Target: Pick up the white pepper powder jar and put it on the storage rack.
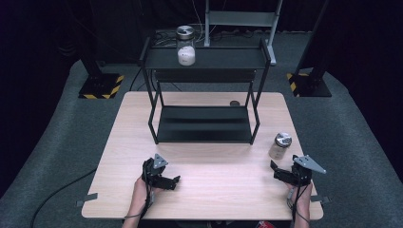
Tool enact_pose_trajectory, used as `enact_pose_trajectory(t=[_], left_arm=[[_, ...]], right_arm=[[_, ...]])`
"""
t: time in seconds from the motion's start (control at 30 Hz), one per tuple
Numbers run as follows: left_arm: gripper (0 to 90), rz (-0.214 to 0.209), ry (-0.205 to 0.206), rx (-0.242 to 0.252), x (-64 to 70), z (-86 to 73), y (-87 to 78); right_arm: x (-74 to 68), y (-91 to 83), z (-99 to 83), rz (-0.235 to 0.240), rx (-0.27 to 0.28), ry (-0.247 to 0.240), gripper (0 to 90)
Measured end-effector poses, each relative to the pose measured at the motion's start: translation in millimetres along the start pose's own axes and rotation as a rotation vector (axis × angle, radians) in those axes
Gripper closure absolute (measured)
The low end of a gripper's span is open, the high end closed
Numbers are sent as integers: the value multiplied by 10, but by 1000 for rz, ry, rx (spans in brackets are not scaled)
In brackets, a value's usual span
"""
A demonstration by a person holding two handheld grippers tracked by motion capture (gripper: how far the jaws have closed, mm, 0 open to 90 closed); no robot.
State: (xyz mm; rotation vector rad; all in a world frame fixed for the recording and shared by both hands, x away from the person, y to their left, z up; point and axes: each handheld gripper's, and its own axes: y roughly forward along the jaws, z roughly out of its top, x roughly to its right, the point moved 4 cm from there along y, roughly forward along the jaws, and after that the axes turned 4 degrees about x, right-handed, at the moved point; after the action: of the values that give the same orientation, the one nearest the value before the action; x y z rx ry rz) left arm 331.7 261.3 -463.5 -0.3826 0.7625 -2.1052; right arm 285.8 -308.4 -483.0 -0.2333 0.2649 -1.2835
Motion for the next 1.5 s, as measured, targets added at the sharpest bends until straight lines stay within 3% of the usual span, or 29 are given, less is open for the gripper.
enact_pose_trajectory(t=[0.77, 0.87, 1.0, 1.17, 1.4, 1.5], left_arm=[[0, 13, 14, 7, 33, -8, -9], [1, 9, 11, 5, 23, -5, -7], [0, 9, 12, 5, 24, -5, -7], [0, 11, 13, 5, 26, -5, -8], [0, 10, 12, 4, 24, -5, -7], [0, 9, 11, 4, 24, -5, -7]], right_arm=[[-48, 31, 43, -19, -33, -17, 0], [-42, 103, 94, -24, -53, -29, 0], [-73, 285, 228, -62, -68, -78, 0], [-25, 451, 380, -73, -78, -85, 0], [30, 571, 503, -37, -99, -82, 4], [-6, 593, 509, -57, -112, -94, 133]])
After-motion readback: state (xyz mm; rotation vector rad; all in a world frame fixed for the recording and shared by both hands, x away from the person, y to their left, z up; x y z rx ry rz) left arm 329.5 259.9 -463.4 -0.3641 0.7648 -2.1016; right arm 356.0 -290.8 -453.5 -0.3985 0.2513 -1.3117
